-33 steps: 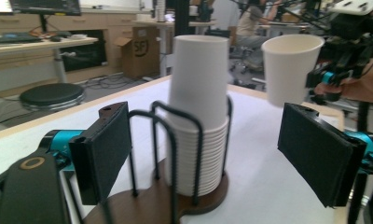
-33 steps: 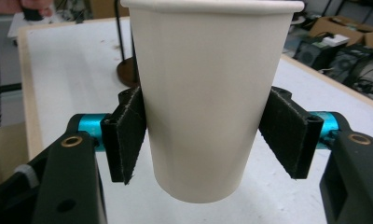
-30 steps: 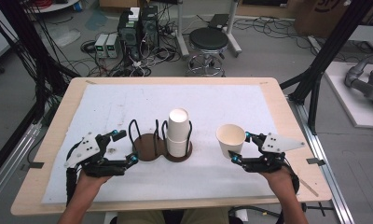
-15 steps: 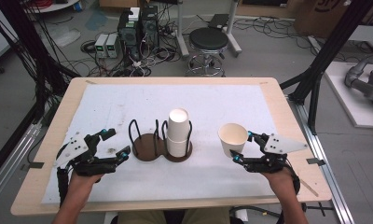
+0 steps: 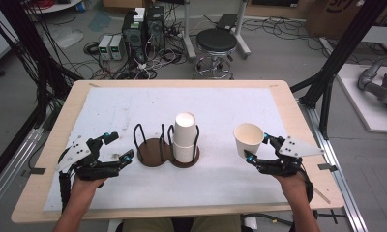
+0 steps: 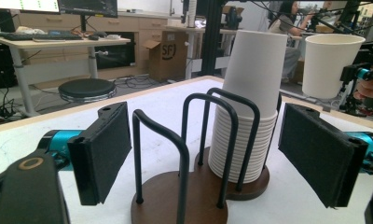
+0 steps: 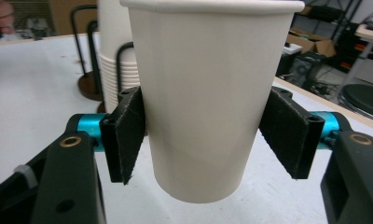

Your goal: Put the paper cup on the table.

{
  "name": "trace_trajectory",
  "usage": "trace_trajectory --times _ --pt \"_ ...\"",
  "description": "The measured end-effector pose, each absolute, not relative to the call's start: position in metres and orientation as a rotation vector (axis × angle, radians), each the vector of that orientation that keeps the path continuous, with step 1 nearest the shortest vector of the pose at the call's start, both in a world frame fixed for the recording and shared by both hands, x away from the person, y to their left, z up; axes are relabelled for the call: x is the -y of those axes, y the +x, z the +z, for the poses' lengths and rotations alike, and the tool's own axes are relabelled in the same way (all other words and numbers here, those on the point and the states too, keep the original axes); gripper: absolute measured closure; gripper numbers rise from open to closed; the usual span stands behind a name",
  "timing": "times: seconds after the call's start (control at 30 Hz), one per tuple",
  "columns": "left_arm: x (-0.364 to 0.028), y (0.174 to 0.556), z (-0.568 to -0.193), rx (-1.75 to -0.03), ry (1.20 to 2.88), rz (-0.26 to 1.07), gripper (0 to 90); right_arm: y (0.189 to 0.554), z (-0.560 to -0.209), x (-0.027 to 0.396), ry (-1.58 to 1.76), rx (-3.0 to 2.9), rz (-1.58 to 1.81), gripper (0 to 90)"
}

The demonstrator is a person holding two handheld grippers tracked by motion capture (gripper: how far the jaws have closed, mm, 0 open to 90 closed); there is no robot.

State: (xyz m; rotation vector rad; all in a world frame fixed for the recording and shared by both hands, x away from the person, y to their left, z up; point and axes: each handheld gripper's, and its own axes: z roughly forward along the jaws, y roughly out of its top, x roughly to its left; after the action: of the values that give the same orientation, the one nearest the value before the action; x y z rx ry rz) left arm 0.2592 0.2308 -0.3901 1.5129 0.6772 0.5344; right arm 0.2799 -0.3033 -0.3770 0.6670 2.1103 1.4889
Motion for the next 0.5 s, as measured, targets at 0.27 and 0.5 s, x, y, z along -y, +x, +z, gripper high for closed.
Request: trace_trajectory --times 0.27,0.5 --pt "-0.234 0.26 -0.4 -0.702 1.503 0.534 16.9 0.296 -0.384 0.31 0.765 -2.03 1.455 33.3" --pt "-0.236 0.263 -0.402 -0.705 1.505 0.542 17.0 0.316 -0.393 0.311 0.856 -1.993 1.407 32.9"
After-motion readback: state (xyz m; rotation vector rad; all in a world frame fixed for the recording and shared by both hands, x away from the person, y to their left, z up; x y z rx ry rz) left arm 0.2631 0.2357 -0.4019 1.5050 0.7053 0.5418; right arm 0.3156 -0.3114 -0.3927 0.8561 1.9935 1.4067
